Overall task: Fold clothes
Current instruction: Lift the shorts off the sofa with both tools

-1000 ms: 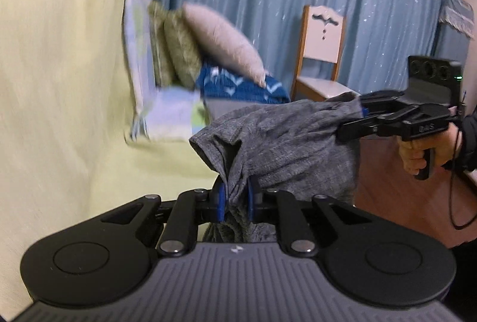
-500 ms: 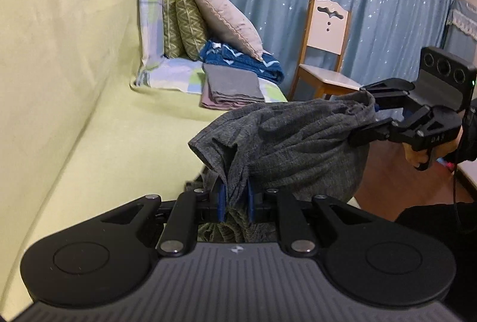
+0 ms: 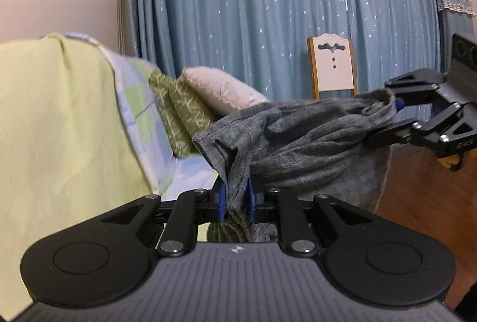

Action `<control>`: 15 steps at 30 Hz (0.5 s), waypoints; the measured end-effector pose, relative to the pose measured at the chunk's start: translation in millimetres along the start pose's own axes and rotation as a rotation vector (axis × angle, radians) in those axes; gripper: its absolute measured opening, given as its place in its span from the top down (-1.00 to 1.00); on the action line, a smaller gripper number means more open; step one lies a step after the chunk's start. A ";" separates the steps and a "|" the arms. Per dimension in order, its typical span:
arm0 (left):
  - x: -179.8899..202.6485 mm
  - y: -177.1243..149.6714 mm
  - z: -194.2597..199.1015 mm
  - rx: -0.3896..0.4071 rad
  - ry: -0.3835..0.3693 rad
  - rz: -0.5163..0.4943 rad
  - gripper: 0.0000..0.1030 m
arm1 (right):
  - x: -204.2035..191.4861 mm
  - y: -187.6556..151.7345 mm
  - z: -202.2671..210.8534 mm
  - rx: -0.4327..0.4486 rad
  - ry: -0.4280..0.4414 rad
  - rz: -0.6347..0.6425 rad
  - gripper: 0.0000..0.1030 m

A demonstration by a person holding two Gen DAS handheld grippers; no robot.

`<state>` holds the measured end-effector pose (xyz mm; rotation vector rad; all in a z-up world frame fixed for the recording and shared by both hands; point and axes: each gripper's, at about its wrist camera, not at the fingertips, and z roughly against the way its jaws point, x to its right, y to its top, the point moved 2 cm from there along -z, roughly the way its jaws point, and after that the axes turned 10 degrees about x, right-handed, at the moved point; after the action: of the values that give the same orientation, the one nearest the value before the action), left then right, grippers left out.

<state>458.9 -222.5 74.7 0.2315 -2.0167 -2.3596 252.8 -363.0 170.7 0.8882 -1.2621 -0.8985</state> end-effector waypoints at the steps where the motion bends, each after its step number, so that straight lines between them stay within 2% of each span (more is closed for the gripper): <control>1: 1.8 -3.7 2.0 -0.001 -0.002 -0.003 0.56 | -10.2 -0.5 4.0 0.006 -0.001 0.035 0.54; 3: 14.2 -34.0 20.0 -0.022 -0.005 -0.014 0.55 | -32.6 -7.8 7.4 0.006 0.010 0.078 0.54; 8: 47.7 -116.4 73.0 -0.089 -0.005 0.010 0.55 | -133.6 -54.8 18.3 -0.084 0.121 0.108 0.54; 11: 67.9 -167.3 115.6 -0.141 0.000 0.031 0.51 | -180.2 -63.1 22.3 -0.120 0.194 0.141 0.54; 15: 80.2 -203.9 168.9 -0.157 0.062 0.085 0.48 | -237.6 -64.7 19.1 -0.155 0.281 0.225 0.54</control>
<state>372.5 -33.8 -108.3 0.2071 -1.7667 -2.4110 209.0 -171.3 21.2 0.7060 -1.0116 -0.6576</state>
